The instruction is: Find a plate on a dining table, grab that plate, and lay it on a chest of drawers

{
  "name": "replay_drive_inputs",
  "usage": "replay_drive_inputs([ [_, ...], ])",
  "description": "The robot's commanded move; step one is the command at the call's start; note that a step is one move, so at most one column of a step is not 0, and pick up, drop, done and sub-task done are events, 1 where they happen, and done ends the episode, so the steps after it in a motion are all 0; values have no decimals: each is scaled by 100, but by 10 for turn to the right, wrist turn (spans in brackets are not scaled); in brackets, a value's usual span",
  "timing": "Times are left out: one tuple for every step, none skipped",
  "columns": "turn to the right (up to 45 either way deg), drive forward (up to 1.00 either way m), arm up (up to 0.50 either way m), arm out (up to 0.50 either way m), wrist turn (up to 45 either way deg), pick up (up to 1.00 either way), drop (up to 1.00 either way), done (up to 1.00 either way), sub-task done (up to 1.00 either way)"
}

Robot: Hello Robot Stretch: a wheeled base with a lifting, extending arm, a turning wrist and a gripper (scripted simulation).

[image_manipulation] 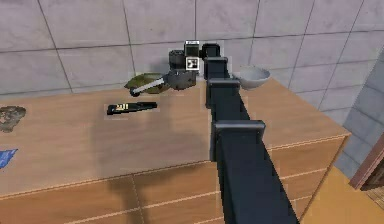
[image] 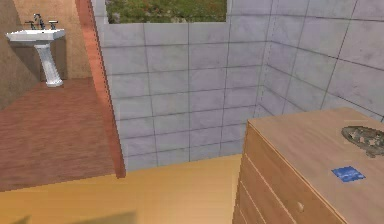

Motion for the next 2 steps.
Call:
replay_drive_inputs([
  [0, 0, 0, 0, 0, 0, 100, 0, 0],
  [0, 0, 0, -10, 0, 0, 0, 0, 0],
])
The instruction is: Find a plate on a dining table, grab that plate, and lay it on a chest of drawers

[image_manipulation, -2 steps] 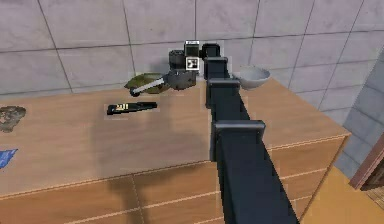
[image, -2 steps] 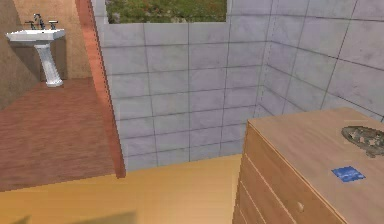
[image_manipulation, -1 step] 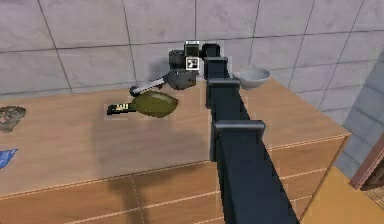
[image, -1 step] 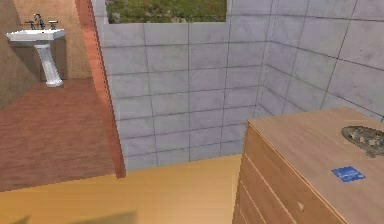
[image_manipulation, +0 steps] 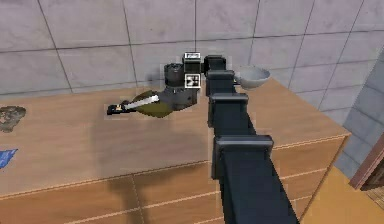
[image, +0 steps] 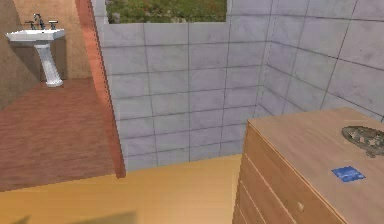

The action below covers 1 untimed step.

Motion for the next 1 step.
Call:
replay_drive_inputs([
  [0, 0, 0, 0, 0, 0, 0, 100, 0],
])
